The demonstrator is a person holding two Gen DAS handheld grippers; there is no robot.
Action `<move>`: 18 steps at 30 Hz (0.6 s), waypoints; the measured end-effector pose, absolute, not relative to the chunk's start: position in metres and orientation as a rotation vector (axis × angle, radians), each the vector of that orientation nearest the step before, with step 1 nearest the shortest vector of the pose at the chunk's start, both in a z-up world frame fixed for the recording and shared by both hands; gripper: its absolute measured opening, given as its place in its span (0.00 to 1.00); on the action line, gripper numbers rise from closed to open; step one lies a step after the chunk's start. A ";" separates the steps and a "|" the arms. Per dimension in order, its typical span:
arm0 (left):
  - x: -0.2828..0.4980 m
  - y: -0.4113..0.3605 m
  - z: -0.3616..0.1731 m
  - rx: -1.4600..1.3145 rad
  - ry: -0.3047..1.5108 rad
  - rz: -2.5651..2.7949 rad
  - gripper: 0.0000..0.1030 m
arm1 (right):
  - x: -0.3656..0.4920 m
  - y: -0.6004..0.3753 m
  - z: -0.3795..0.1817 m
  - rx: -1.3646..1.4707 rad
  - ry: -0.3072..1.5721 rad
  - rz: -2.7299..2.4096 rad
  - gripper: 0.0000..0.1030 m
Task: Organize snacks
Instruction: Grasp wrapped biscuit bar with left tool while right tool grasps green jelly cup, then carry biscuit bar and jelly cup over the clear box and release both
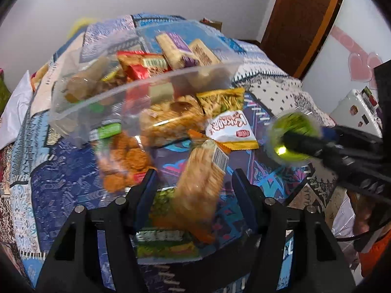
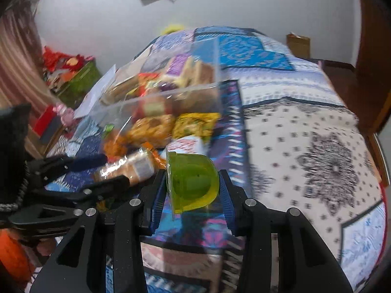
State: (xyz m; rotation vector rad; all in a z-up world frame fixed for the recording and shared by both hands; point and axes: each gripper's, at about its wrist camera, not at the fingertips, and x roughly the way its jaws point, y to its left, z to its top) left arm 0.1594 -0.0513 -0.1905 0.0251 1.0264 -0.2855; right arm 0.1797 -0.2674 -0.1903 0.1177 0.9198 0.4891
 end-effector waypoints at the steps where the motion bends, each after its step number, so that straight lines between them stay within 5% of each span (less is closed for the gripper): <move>1: 0.161 -0.053 -0.194 0.025 1.036 -0.291 0.60 | 0.180 -0.270 -0.190 0.123 0.920 0.485 0.37; 8: 0.165 -0.067 -0.214 0.047 1.083 -0.311 0.51 | 0.179 -0.273 -0.190 0.142 0.922 0.475 0.37; 10: 0.162 -0.070 -0.215 0.067 1.065 -0.303 0.39 | 0.181 -0.271 -0.191 0.147 0.925 0.480 0.37; 18: 0.159 -0.057 -0.193 0.022 0.998 -0.285 0.37 | 0.184 -0.264 -0.181 0.159 0.902 0.500 0.37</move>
